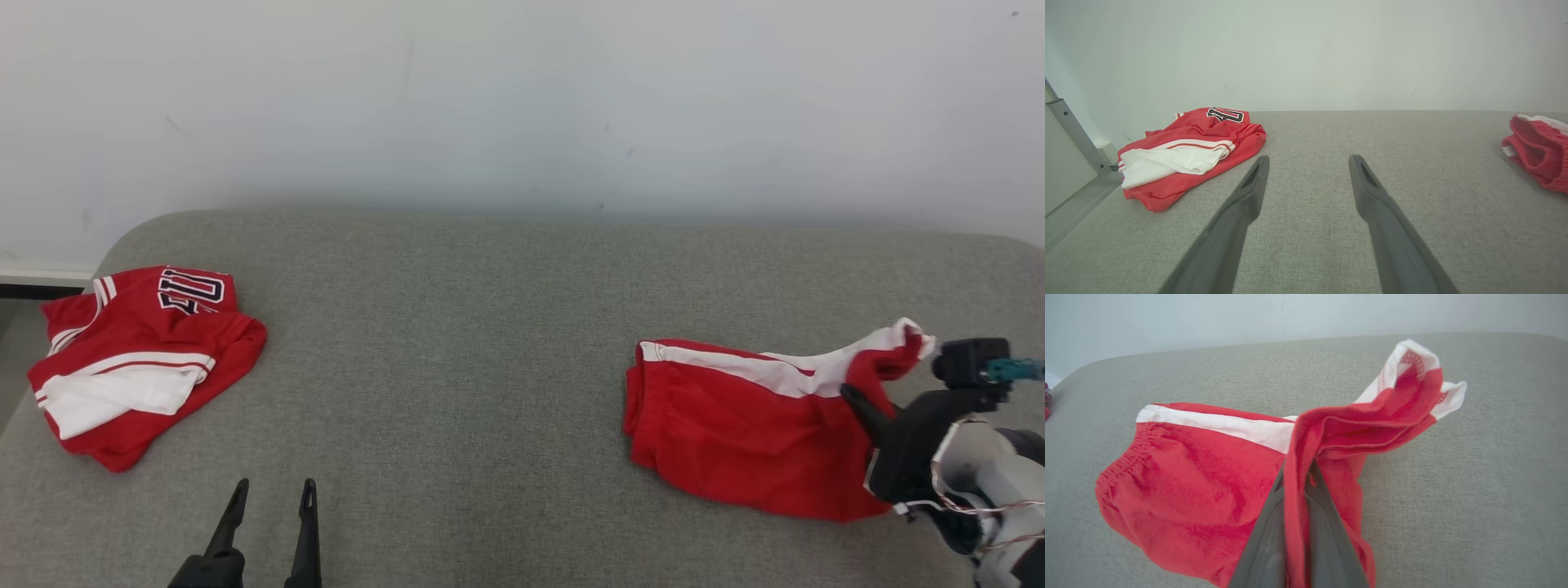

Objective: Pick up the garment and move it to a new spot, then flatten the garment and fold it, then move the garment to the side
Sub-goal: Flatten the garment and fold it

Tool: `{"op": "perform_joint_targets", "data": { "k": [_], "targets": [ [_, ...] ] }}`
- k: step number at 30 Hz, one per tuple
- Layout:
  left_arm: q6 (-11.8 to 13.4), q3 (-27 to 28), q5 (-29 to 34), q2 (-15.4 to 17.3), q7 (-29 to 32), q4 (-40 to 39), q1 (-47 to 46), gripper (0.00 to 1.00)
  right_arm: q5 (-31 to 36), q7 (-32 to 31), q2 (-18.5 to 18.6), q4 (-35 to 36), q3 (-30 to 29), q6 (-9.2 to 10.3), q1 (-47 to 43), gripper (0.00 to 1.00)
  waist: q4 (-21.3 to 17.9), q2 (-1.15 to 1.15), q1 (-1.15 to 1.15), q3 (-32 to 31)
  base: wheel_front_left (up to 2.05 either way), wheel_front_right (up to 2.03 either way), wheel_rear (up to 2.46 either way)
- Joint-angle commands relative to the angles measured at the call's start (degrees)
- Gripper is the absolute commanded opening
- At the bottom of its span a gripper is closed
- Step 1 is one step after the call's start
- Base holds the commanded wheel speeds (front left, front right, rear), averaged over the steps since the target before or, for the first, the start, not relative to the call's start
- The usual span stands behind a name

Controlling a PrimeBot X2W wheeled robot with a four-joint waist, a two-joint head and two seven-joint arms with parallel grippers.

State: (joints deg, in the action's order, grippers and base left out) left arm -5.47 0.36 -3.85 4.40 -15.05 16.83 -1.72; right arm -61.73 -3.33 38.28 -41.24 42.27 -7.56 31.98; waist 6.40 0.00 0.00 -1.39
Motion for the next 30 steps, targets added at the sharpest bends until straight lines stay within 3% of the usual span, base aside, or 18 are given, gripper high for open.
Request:
{"op": "perform_joint_targets", "data": {
  "k": [1,6,12,19,27,28,29,30],
  "targets": [
    [0.04,-0.2,-0.17,-0.14,-0.19,0.22,-0.32,1.0,0.52,-0.39,-1.06,0.98,0.12,0.12,0.5,0.0,0.39,0.0,0.0,-0.08,0.0,0.0,0.0],
    [-0.44,-1.24,-0.17,-0.28,-0.19,1.01,-1.15,1.0,1.83,-2.34,-4.86,2.97,0.26,0.12,1.54,0.0,2.02,0.0,0.0,-0.22,0.0,0.0,0.0],
    [-0.66,-2.98,-0.56,-0.7,-0.19,1.95,-2.27,1.0,3.23,-3.81,-9.69,0.49,0.31,0.12,2.79,0.0,5.14,0.0,0.0,0.08,0.0,0.0,0.0],
    [-0.81,-4.74,-1.0,-1.06,-0.19,2.76,-3.51,1.0,4.02,-3.94,-13.3,-2.1,1.07,0.13,2.43,0.0,8.03,0.0,0.0,1.23,0.0,0.0,0.0],
    [-0.34,-5.23,-1.25,-1.27,-0.19,3.16,-4.2,1.0,5.53,-3.01,-16.41,-5.41,2.09,0.13,2.73,0.0,8.39,0.0,0.0,1.98,0.0,0.0,0.0],
    [-0.29,-5.16,-1.33,-1.28,-0.19,3.23,-4.2,1.0,6.04,-2.45,-16.42,-5.65,2.32,0.13,2.91,0.11,8.25,0.0,0.0,1.95,0.0,0.0,0.0],
    [-0.24,-5.08,-1.41,-1.29,-0.19,3.32,-4.14,1.0,6.4,-1.79,-16.49,-5.71,2.48,0.13,3.05,0.6,8.05,0.0,0.0,1.87,0.0,0.0,0.0],
    [-0.2,-4.97,-1.45,-1.3,-0.19,3.38,-4.11,1.0,6.47,-1.17,-16.59,-5.78,2.42,0.13,3.08,1.0,7.81,0.0,0.0,1.76,0.0,0.0,0.0]
  ]
}}
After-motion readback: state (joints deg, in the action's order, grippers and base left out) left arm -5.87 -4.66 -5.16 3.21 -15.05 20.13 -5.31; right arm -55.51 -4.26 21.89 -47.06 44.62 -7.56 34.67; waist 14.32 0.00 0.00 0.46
